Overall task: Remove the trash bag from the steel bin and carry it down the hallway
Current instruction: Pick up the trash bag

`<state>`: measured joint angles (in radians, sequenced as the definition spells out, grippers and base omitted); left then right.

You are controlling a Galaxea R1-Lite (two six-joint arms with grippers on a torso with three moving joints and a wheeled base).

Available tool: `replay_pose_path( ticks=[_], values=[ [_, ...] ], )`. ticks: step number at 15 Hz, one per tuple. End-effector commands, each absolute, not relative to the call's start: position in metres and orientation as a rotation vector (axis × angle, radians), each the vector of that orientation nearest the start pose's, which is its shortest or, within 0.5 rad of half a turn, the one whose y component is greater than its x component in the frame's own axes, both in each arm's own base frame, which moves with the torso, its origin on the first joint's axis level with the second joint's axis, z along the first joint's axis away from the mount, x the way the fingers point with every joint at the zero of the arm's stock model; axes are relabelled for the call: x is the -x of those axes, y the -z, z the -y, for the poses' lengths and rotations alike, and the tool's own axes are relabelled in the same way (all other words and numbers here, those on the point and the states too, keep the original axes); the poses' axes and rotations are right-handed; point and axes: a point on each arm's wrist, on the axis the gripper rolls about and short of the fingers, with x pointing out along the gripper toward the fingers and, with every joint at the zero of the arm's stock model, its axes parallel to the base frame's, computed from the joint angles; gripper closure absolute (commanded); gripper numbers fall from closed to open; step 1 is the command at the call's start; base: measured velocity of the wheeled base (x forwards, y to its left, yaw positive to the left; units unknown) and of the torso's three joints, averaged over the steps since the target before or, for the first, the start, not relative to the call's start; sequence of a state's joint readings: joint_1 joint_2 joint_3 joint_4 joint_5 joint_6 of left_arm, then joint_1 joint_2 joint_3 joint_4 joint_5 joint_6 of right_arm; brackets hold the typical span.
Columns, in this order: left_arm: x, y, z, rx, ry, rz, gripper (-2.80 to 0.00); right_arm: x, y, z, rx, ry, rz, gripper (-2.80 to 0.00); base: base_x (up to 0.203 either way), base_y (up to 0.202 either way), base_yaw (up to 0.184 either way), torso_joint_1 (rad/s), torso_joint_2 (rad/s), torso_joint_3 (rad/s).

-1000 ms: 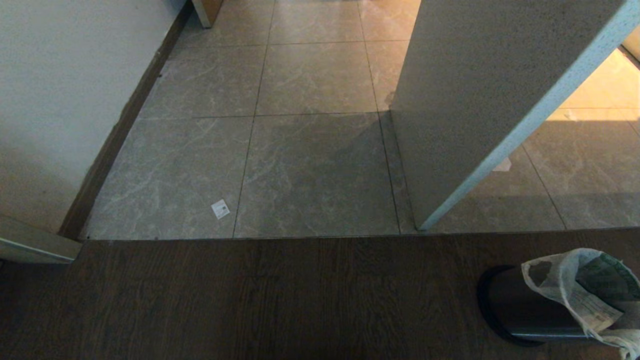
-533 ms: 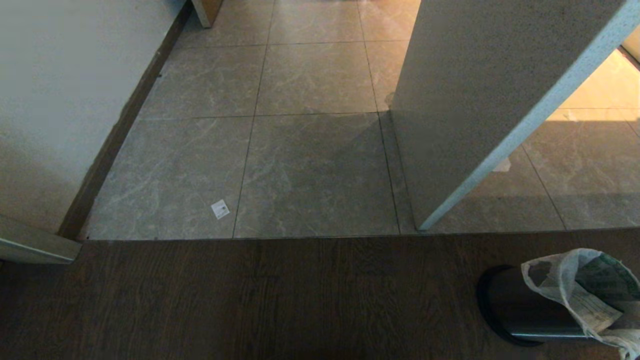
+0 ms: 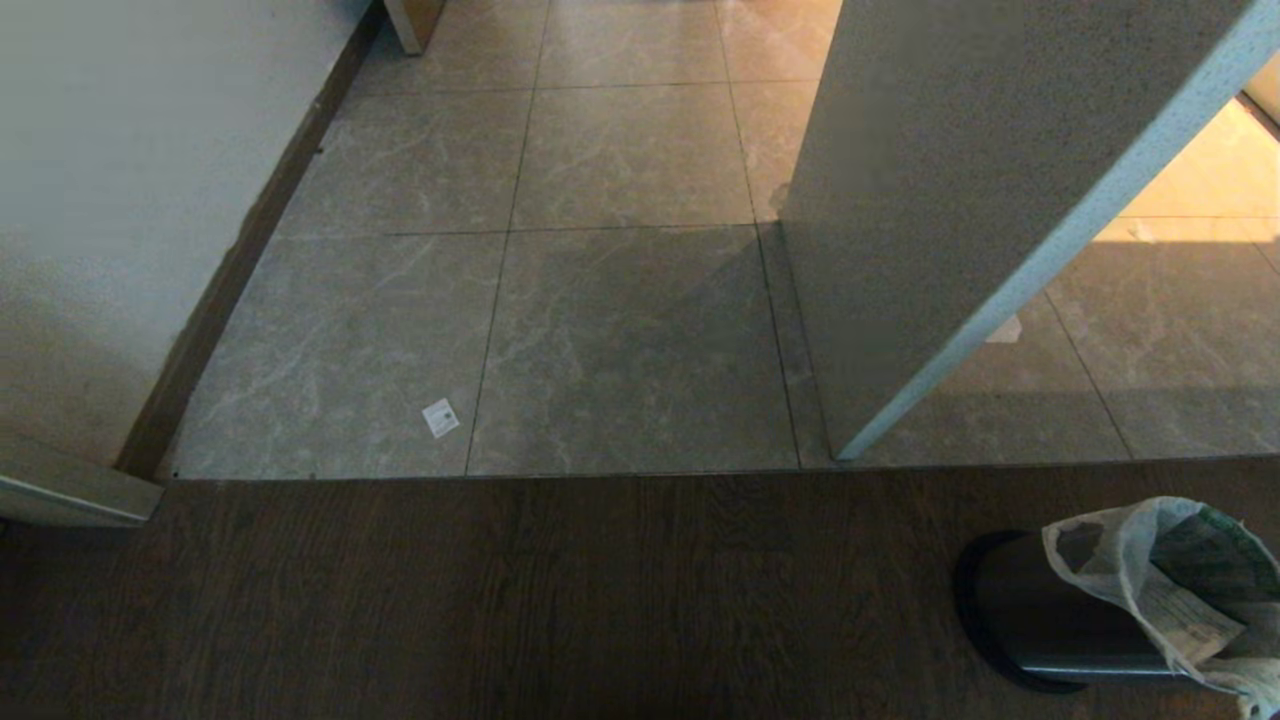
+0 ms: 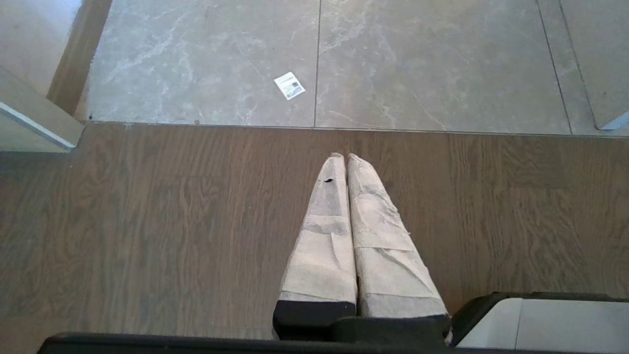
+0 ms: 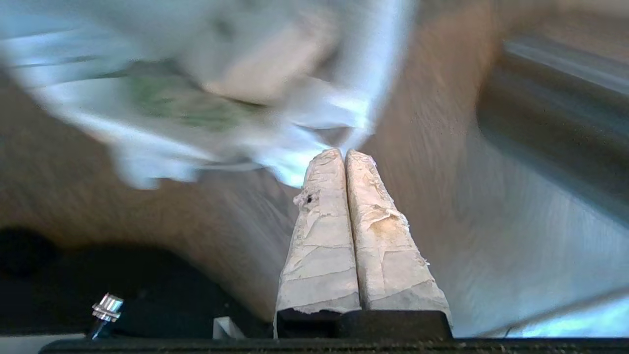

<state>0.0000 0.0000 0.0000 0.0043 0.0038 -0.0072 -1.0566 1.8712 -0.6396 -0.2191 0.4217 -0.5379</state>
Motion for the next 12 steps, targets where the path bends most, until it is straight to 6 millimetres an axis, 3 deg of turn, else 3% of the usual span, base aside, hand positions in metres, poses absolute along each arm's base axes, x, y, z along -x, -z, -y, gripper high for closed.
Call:
replay_pose_path(
  ticks=[1,2,3,8,12],
  values=[
    [0.023,-0.075,0.0,0.008,-0.004,-0.005,0.0,-0.154,-0.067,0.214,-0.137,0.282,-0.856,0.0,0.0,0.0,0.0,0.0,0.0,0.0],
    [0.023,-0.075,0.0,0.008,-0.003,-0.005,0.0,-0.161,-0.065,0.213,-0.113,0.266,-0.847,0.0,0.0,0.0,0.0,0.0,0.0,0.0],
    [0.023,-0.075,0.0,0.008,-0.005,-0.005,0.0,-0.166,-0.064,0.213,-0.09,0.258,-0.838,-2.8,0.0,0.0,0.0,0.0,0.0,0.0],
    [0.023,-0.075,0.0,0.008,-0.003,-0.003,0.0,-0.166,-0.057,0.214,0.103,0.18,-0.903,-2.8,0.0,0.0,0.0,0.0,0.0,0.0],
    [0.023,-0.075,0.0,0.008,-0.005,-0.005,0.0,-0.156,-0.051,0.226,0.254,0.129,-0.942,-2.8,0.0,0.0,0.0,0.0,0.0,0.0]
  ],
)
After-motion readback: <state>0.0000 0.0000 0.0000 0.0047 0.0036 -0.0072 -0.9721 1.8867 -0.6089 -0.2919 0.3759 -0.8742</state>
